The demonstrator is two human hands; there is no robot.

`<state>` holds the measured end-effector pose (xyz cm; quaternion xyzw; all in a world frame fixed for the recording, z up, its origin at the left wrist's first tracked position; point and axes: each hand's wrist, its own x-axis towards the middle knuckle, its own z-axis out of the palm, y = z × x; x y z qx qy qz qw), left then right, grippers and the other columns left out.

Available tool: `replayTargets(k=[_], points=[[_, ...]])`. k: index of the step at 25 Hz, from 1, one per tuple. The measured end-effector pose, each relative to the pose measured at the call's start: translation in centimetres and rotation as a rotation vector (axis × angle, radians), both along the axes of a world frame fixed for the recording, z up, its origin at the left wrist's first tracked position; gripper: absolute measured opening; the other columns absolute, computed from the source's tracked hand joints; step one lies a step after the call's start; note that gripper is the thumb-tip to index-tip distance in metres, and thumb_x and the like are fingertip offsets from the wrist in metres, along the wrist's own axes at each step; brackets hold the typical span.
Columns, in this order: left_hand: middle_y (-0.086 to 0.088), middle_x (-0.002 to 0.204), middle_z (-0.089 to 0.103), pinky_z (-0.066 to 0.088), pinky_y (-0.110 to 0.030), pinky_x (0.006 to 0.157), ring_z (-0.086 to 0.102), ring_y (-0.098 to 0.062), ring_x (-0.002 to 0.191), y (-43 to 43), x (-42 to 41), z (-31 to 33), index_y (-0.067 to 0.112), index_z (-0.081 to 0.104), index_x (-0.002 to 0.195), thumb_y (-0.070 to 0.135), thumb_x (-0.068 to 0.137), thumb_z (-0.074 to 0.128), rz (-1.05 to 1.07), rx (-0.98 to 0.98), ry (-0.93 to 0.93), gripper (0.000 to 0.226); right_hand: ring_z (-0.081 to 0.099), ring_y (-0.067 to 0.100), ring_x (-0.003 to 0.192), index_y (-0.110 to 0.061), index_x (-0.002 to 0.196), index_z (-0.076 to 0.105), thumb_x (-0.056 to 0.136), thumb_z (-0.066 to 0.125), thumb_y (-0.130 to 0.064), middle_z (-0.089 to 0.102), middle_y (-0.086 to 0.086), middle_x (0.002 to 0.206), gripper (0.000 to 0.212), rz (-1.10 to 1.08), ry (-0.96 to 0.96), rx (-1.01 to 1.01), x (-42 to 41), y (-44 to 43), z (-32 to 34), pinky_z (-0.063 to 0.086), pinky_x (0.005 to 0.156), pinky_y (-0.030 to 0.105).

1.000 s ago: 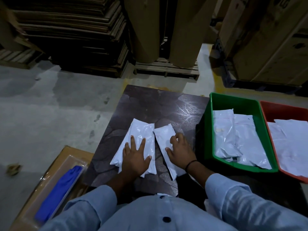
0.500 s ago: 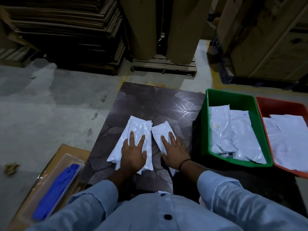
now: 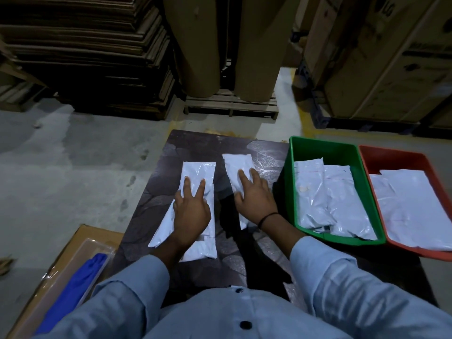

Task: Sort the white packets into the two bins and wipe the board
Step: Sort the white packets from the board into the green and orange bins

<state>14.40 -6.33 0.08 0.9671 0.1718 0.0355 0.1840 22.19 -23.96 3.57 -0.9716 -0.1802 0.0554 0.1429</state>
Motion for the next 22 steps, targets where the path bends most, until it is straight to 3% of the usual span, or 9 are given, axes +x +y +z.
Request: replayTargets(k=[6,17,22], points=[[-0.009,0.169,0.005,0.027,-0.057,0.116,0.023,-0.049,0.143,-4.8,4.3,5.2,0.034,0.025,0.159,0.024,0.103,0.044,-0.027,-0.097,-0.074,0.060,0.036,0.044,0.135,-0.022,0.153,0.030,0.093,0.049,-0.040,0.026,0.018,0.158,0.066,-0.094,-0.225,0.053,2.4,-3.2,5.1,0.041,0.105,0.053],[-0.008,0.170,-0.001,0.018,-0.054,0.120,0.015,-0.048,0.147,-20.0,8.0,8.9,0.033,0.019,0.160,0.026,0.103,0.041,-0.249,-0.150,-0.053,0.062,0.035,0.043,0.134,-0.024,0.154,0.027,0.093,0.048,-0.040,0.023,0.017,0.160,0.067,-0.356,-0.179,-0.063,2.9,-17.6,6.4,0.037,0.106,0.053],[-0.011,0.170,0.000,0.021,-0.054,0.118,0.018,-0.049,0.144,-25.2,8.9,8.9,0.031,0.018,0.161,0.028,0.104,0.041,-0.283,-0.111,-0.046,0.061,0.032,0.044,0.136,-0.024,0.154,0.026,0.092,0.048,-0.038,0.022,0.017,0.160,0.067,-0.439,-0.094,-0.112,3.1,-23.7,5.2,0.036,0.107,0.051]])
